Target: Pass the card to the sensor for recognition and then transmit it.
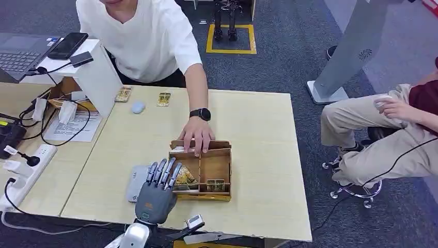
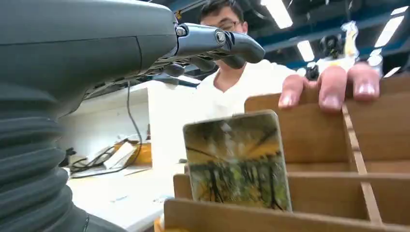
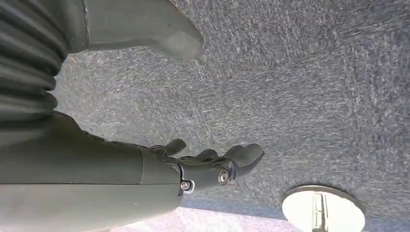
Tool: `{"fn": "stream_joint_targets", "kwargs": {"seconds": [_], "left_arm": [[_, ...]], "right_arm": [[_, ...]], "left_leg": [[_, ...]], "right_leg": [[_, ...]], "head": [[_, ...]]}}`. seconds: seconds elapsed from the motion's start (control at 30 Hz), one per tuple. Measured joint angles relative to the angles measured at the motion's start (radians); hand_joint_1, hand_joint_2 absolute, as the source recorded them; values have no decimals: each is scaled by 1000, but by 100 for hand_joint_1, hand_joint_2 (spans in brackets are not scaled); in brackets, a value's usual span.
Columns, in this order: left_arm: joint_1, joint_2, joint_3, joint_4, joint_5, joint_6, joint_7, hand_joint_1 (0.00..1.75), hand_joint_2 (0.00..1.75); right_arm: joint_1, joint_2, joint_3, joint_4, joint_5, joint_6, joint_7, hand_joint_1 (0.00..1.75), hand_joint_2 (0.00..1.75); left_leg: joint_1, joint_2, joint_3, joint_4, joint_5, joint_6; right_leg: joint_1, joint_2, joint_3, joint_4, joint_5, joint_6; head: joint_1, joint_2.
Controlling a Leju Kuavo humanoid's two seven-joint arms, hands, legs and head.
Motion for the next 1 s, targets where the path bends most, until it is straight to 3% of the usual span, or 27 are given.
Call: {"fn": "stream_joint_targets", "kwargs": {"seconds": [0.23,0.5,0.8,0.9,1.0], "left_arm": [[-36,-1,-45,5,0,-70,46,0,175],[-43,-3,-50,10,0,-71,41,0,175],[-43,-2,-50,11,0,-13,-6,0,175],[-42,0,-50,11,0,38,-34,0,175],[-42,0,-50,11,0,38,-34,0,175]], "right_arm": [[3,1,-12,0,1,0,5,0,175],[3,3,-16,0,6,0,11,0,175],[3,3,-15,0,8,0,11,0,175],[3,3,-15,0,8,0,10,0,175],[3,3,-15,0,8,0,10,0,175]], "left_leg": [[0,0,0,0,0,0],[0,0,0,0,0,0],[0,0,-1,0,0,0],[0,0,-1,0,0,0],[0,0,-1,0,0,0]], "right_leg": [[0,0,0,0,0,0],[0,0,0,0,0,0],[0,0,0,0,0,0],[0,0,-1,0,0,0],[0,0,0,0,0,0]], "head": [[0,0],[0,0],[0,0],[0,0],[0,0]]}}
